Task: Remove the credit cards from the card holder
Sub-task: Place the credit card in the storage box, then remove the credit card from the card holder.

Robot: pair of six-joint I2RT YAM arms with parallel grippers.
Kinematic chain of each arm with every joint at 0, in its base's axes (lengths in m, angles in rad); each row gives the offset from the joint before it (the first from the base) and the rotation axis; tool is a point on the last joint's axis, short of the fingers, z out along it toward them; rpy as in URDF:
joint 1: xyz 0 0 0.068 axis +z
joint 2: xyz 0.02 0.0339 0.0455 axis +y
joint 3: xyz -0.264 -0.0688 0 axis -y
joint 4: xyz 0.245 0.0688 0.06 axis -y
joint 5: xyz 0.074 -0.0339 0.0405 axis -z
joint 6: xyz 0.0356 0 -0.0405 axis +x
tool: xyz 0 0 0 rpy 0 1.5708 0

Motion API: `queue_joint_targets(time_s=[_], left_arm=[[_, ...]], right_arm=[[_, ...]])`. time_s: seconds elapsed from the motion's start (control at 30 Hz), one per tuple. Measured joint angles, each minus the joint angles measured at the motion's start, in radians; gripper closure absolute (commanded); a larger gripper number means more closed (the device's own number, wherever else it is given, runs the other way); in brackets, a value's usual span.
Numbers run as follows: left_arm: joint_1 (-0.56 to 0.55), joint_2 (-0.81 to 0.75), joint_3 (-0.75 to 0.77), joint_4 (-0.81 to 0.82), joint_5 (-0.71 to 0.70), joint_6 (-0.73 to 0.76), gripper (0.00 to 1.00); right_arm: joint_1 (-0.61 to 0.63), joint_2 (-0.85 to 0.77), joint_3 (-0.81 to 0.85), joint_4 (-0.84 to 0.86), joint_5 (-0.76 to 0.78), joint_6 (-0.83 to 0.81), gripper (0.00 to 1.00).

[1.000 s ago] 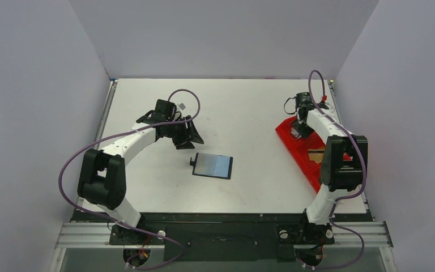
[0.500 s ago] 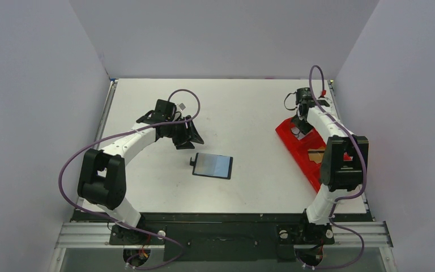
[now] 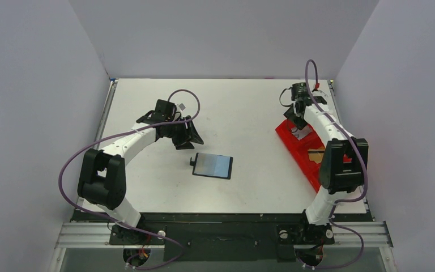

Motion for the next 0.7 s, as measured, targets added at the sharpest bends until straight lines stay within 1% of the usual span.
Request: queue_joint_targets(time_s=[0.03, 0.17, 0.33, 0.57, 0.7], left_arm=[[0.000, 0.000, 0.000, -0.002, -0.003, 0.000, 0.50], [0.000, 0.000, 0.000, -0.018, -0.036, 0.004, 0.50], [0.001, 0.000, 0.000, -0.045, -0.096, 0.011, 0.50], [0.031, -0.033, -0.016, -0.071, -0.180, 0.022, 0.49], [0.061, -0.074, -0.047, -0.074, -0.214, 0.022, 0.50]], right_arm=[[0.014, -0.010, 0.000, -0.003, -0.004, -0.003, 0.54], [0.111, -0.061, 0.000, -0.014, -0.009, -0.020, 0.52], [0.330, -0.105, -0.007, -0.012, -0.024, -0.017, 0.52], [0.619, -0.049, -0.013, -0.003, -0.050, 0.012, 0.53], [0.716, 0.016, -0.013, 0.011, -0.076, 0.018, 0.52]])
